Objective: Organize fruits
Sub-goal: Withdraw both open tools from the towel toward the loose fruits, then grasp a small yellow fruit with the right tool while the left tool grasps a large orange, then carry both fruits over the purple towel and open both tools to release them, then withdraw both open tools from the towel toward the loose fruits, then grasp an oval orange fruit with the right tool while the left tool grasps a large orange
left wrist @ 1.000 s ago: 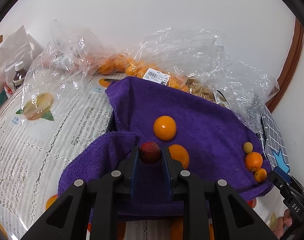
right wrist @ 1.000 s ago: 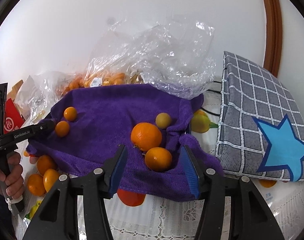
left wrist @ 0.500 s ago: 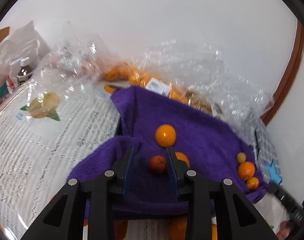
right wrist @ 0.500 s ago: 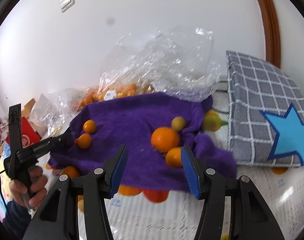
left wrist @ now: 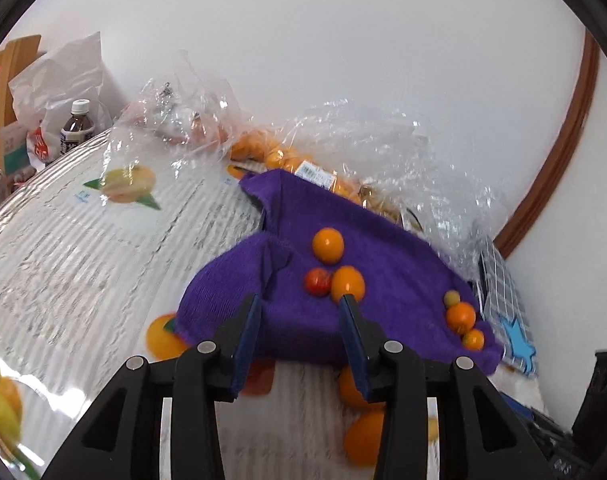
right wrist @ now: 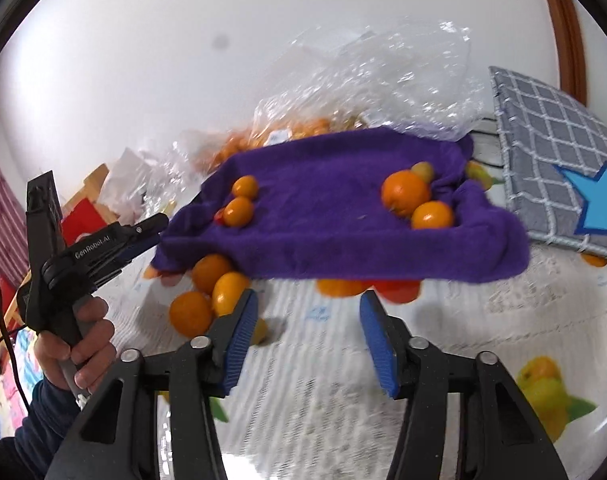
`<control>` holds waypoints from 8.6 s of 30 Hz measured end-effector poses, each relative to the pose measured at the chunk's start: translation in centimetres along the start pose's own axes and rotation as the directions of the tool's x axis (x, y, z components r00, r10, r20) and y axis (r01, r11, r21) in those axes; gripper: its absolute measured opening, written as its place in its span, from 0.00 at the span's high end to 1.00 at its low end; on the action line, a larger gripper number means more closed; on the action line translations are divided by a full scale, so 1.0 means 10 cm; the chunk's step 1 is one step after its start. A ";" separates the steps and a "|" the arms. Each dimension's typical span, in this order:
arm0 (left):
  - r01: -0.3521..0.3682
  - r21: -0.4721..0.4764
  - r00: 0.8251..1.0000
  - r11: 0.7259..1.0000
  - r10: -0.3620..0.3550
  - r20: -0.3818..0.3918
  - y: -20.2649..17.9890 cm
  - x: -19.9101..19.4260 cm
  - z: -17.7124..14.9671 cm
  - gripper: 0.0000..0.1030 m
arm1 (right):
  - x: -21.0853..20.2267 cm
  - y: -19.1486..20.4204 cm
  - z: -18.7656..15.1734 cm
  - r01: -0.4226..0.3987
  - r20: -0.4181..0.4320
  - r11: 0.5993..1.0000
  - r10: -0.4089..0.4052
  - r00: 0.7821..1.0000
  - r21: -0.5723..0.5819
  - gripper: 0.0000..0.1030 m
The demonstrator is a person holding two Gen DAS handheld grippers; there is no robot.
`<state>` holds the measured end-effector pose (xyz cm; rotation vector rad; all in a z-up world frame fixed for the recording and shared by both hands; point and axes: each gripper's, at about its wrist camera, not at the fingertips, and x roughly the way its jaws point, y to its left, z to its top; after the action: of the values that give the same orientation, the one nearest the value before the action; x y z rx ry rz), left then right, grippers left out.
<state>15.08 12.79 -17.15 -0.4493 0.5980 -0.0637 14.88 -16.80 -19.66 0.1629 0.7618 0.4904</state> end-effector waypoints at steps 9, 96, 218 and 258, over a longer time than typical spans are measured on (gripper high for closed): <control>-0.013 0.059 0.998 0.998 0.016 -0.066 0.04 -0.19 -0.22 0.63 | 0.16 0.36 -0.10 -0.059 -0.064 0.992 0.052 0.997 -0.114 0.62; 0.059 0.121 0.981 0.991 -0.034 -0.193 -0.37 -0.06 -0.50 0.63 | -0.14 -0.45 -0.15 0.187 -0.028 0.981 -0.188 0.982 -0.052 0.73; -0.040 0.287 0.970 0.957 0.107 -0.220 -0.36 0.71 0.41 0.58 | 0.35 -0.02 0.49 0.112 0.039 0.988 -0.108 0.993 -0.106 0.51; 0.169 0.127 0.982 0.977 -0.156 -0.107 -0.04 0.17 0.20 0.54 | 0.65 0.59 0.08 -0.005 -0.169 0.990 -0.019 0.986 -0.142 0.68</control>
<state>17.68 12.91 -16.42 -0.3641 0.6463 -0.2819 17.31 -8.49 -21.28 -0.0151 0.8901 0.5546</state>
